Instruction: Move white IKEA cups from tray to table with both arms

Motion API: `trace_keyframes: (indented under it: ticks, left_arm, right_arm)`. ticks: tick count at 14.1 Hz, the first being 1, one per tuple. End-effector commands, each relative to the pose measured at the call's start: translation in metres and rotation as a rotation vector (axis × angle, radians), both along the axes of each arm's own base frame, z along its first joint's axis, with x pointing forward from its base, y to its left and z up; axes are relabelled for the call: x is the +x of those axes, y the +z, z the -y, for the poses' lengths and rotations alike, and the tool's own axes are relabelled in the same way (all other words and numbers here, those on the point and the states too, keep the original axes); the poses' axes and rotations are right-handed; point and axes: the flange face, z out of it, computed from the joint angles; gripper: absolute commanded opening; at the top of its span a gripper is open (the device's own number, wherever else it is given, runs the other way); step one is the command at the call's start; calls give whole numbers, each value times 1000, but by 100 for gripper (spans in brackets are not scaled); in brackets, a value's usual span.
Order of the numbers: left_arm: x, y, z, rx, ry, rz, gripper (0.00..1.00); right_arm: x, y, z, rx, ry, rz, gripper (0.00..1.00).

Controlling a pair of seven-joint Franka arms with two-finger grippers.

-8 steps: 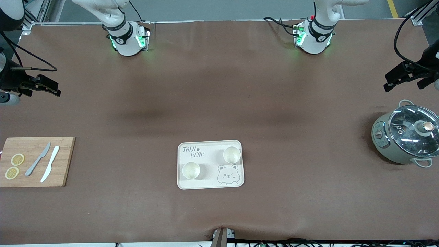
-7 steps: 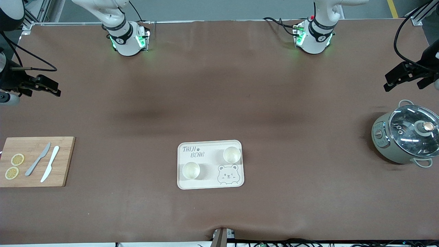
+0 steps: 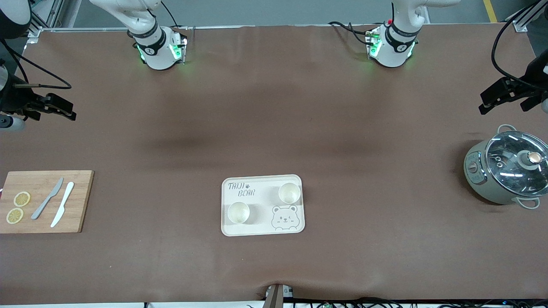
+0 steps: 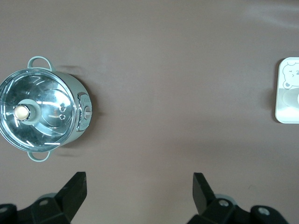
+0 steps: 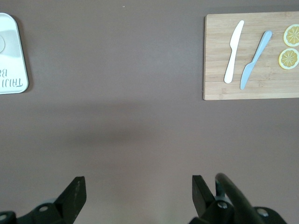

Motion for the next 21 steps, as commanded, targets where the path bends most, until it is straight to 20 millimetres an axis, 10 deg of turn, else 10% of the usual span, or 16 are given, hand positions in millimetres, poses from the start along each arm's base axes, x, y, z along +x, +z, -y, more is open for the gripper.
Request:
trace_keyframes:
  ticks: [1,6,11,21]
  left_arm:
    - [4,1,2,-2,2,-2,100]
    - [19,-37,6,8,-6,-74,100]
    - [43,-92,22,7,0,-165,100]
    - [97,-188,84,-51,87,-136,100]
  right_arm:
    - [-3,5,-2,-3,-1,19,100]
    - [12,14,-16,-1,-3,41,100]
    - [53,-7,-78,8,-77,27,100]
    - [115,-133,-246,52,-229,119,100]
